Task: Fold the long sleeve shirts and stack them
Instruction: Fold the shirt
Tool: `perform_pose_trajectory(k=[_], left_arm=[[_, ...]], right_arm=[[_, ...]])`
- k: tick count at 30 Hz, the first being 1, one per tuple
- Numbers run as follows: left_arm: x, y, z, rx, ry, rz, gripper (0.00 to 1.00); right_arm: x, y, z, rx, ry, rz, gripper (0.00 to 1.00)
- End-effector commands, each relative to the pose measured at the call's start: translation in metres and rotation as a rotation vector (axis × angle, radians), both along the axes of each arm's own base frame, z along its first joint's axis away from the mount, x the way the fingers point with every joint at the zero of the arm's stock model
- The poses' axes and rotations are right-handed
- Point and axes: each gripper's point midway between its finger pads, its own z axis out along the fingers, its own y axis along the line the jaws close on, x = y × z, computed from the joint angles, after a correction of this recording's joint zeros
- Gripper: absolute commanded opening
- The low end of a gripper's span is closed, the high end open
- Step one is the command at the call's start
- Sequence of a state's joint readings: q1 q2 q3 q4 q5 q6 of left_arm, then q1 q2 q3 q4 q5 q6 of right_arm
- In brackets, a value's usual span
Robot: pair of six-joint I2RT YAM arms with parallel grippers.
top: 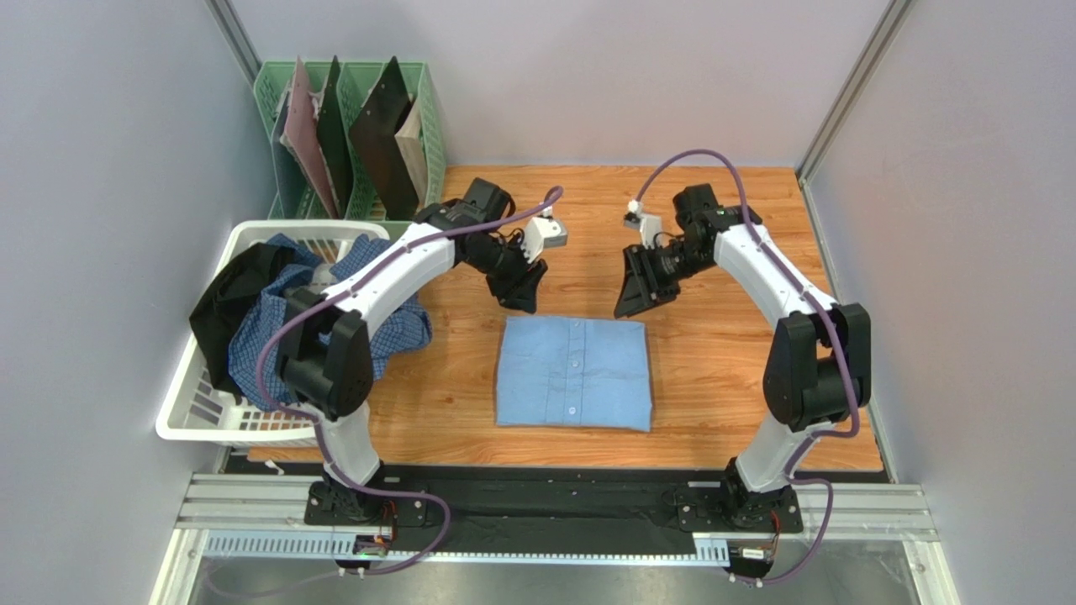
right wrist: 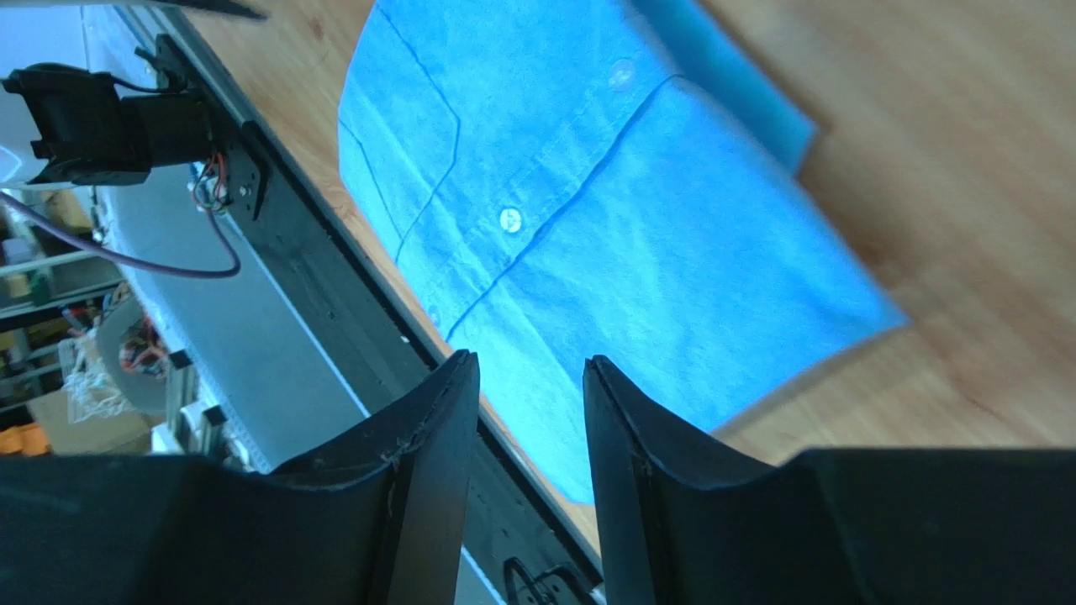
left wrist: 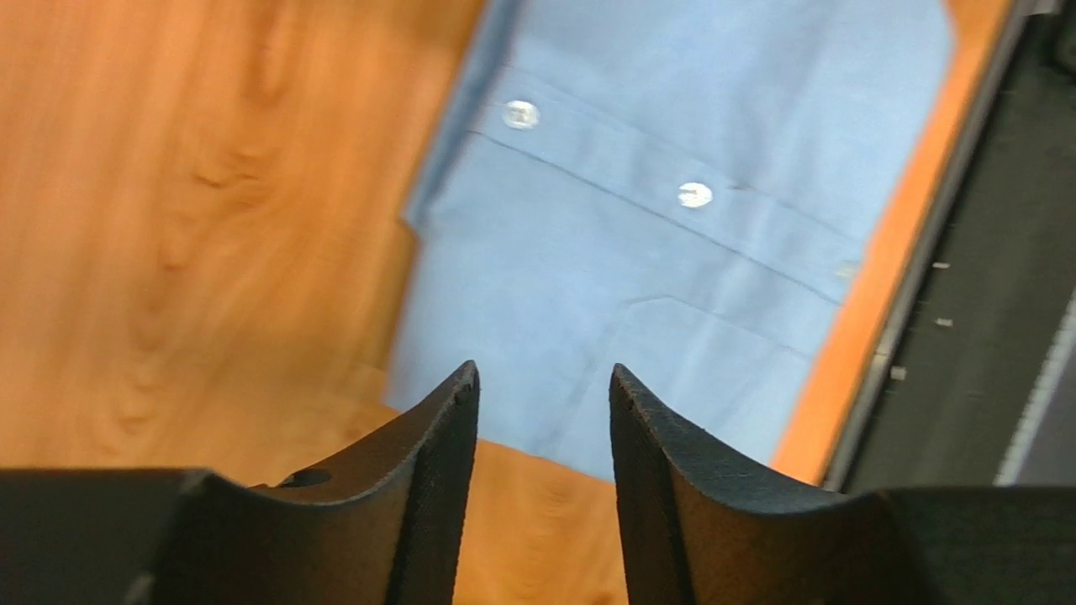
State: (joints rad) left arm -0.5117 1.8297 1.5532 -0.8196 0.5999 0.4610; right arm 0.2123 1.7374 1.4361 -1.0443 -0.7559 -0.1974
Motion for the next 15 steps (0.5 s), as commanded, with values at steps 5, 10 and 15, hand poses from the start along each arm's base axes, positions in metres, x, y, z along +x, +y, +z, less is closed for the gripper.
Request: perform_pose_trajectory(k=[5, 10, 15], left_arm=[[-0.027, 0.016, -0.07, 0.152, 0.27, 0.154, 0.43], [0.028, 0.038, -0.109, 0.265, 0.293, 0.299, 0.34], [0.068, 0.04, -0.111, 0.275, 0.275, 0.327, 0.31]], right_arm=[[0.013, 0.021, -0.086, -0.069, 0.133, -0.027, 0.37], [0.048, 0.003, -0.127, -0.167, 0.144, -0.089, 0.36], [0.092, 0.002, -0.119, -0.17, 0.082, -0.137, 0.39]])
